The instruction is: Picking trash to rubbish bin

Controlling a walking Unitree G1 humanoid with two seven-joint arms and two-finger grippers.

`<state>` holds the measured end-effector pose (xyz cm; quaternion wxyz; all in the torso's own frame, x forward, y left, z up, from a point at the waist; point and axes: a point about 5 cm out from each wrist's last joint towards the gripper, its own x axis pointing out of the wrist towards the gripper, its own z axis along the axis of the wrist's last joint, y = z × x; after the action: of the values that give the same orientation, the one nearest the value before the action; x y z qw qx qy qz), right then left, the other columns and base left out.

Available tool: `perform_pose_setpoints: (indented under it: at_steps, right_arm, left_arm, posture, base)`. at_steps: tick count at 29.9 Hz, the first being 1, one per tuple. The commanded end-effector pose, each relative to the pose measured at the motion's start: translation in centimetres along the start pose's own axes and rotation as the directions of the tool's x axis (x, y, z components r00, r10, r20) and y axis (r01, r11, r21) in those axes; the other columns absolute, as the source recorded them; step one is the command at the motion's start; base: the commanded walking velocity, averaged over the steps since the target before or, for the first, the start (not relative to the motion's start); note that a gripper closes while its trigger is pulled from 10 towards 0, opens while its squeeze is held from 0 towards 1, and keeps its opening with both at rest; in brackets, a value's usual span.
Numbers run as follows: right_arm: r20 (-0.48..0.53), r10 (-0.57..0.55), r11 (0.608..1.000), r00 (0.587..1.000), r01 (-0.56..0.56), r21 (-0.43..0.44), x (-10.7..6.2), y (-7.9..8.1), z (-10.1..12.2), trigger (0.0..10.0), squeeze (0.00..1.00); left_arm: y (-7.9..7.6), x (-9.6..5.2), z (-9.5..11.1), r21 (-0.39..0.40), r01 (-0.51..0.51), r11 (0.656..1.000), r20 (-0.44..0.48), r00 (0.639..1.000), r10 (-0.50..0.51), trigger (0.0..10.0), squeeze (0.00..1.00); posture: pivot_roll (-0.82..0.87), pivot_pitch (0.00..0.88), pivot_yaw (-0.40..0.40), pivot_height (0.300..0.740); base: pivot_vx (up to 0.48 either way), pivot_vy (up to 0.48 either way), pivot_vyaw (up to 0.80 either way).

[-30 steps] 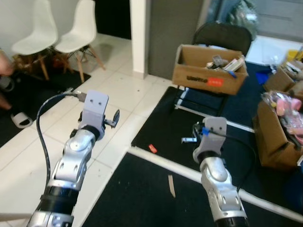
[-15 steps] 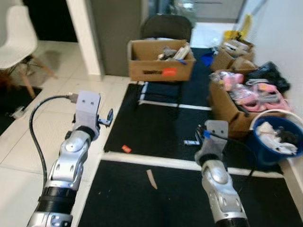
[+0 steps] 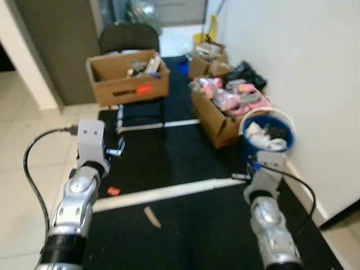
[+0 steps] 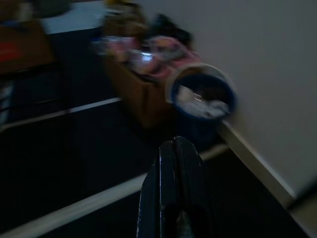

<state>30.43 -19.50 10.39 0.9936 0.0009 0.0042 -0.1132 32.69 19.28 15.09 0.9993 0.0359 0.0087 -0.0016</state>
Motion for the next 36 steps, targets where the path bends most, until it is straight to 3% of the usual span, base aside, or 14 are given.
perform_pose_setpoints:
  at_steps: [1,7,8,17,20,36]
  right_arm:
    - [-0.069,-0.007,0.999,0.998,0.009,0.033,-0.4,0.2,-1.5,10.0,0.00]
    - [-0.161,0.029,1.000,0.987,-0.028,0.011,-0.6,0.4,-2.9,10.0,0.00]
    - [-0.183,0.088,0.996,0.979,-0.087,0.010,-0.9,0.9,-3.5,10.0,0.00]
    - [-0.183,0.247,0.969,0.952,-0.247,0.023,-1.7,3.1,-3.9,10.0,0.00]
    - [-0.234,0.243,0.969,0.941,-0.245,0.019,-1.8,3.2,-4.7,10.0,0.00]
    - [-0.241,0.248,0.967,0.938,-0.254,0.004,-2.0,3.3,-4.9,10.0,0.00]
  left_arm:
    - [0.0,-0.2,-0.7,0.007,0.006,1.000,-0.030,1.000,-0.006,10.0,0.00]
    - [-0.6,-0.4,-1.1,0.018,0.022,1.000,-0.045,0.999,-0.021,10.0,0.00]
    - [-0.8,-0.6,-1.3,0.017,0.031,0.999,-0.041,0.999,-0.030,10.0,0.00]
    - [-1.0,-0.7,-1.8,-0.019,0.027,0.999,-0.045,0.999,-0.028,10.0,0.00]
    - [-1.0,-0.6,-1.8,-0.020,0.025,0.999,-0.052,0.998,-0.026,10.0,0.00]
    - [-1.2,-0.4,-1.7,0.005,0.054,0.999,-0.058,0.997,-0.054,10.0,0.00]
  posture:
    - [0.02,0.127,0.054,0.740]
    - [0.01,0.126,0.054,0.740]
    - [0.01,0.119,0.053,0.740]
    - [0.00,0.110,0.051,0.740]
    - [0.01,0.113,0.048,0.740]
    - [0.01,0.117,0.055,0.740]
  base:
    - [0.000,0.000,-0.80]
    - [0.000,0.000,-0.27]
    - [0.000,0.000,0.00]
    - [0.062,0.000,0.00]
    - [0.371,0.000,0.00]
    - [0.380,0.000,0.00]
